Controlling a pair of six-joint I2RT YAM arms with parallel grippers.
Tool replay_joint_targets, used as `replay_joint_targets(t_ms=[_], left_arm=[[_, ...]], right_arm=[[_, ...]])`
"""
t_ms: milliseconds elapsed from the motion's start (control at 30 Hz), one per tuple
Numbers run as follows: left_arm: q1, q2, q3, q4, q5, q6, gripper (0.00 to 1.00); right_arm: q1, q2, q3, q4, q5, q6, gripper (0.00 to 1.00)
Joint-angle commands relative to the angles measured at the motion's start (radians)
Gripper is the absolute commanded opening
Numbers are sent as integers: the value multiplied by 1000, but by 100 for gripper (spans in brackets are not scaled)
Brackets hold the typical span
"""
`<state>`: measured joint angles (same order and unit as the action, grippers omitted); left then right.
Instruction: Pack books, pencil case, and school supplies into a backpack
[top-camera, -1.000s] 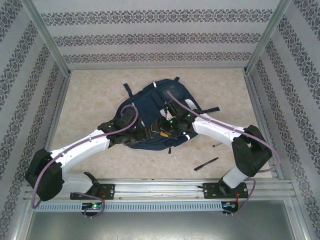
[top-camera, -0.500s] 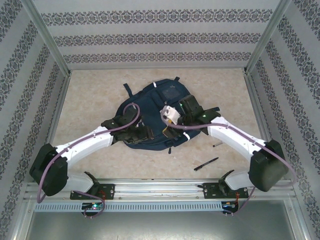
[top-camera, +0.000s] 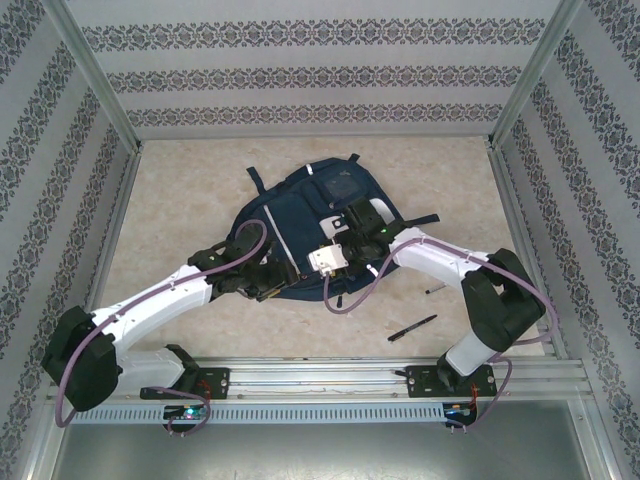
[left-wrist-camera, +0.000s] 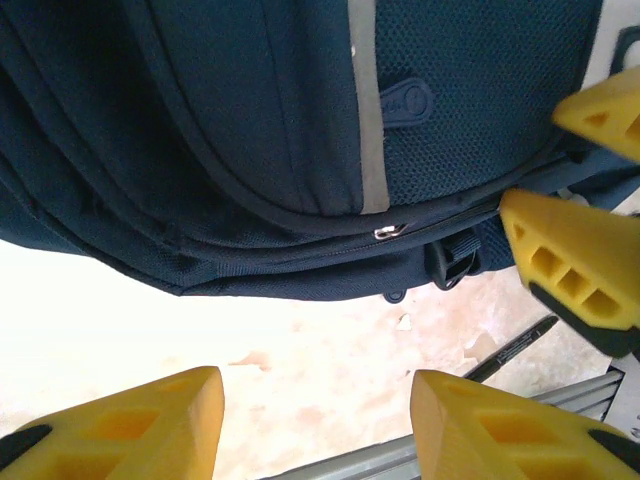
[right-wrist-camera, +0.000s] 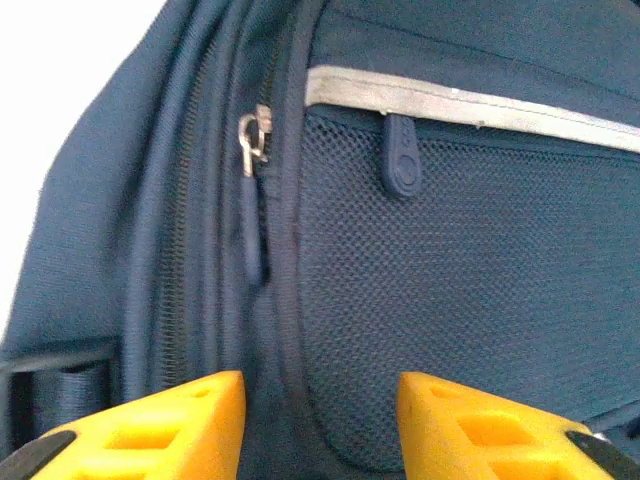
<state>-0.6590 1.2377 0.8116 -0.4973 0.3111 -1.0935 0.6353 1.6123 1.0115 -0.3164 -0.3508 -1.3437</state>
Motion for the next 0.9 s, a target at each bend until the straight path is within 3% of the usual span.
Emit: replay_joint_targets(t_ms=[0,167,233,333,367,500,667,867], left_arm=[[2,23,1,45,29,-35,52],[3,21,1,39,8,-41,54],[5,10,-14,45,-9,-50,54],[9,4,-16,41,-9,-48,55],[9,5,-23,47,-8,-50,55],[11,6,-43,103,0,-35,56],[37,13,-13,82,-38,12,59],[163,-22,-44,134,-8,26,56]], right_arm=[[35,40,-21,119,96,-68,43],[68,31,-90,304,59,15,26],[70,25,-101,310,38,47,26],[70,18,-133,340,16,49,36],[71,25,-146,368,23,58,34],[73,9,-143,449,-28,221,0],[89,-65,-86,441,-235,468,0],[139,-50,-43,439,-276,552,0]])
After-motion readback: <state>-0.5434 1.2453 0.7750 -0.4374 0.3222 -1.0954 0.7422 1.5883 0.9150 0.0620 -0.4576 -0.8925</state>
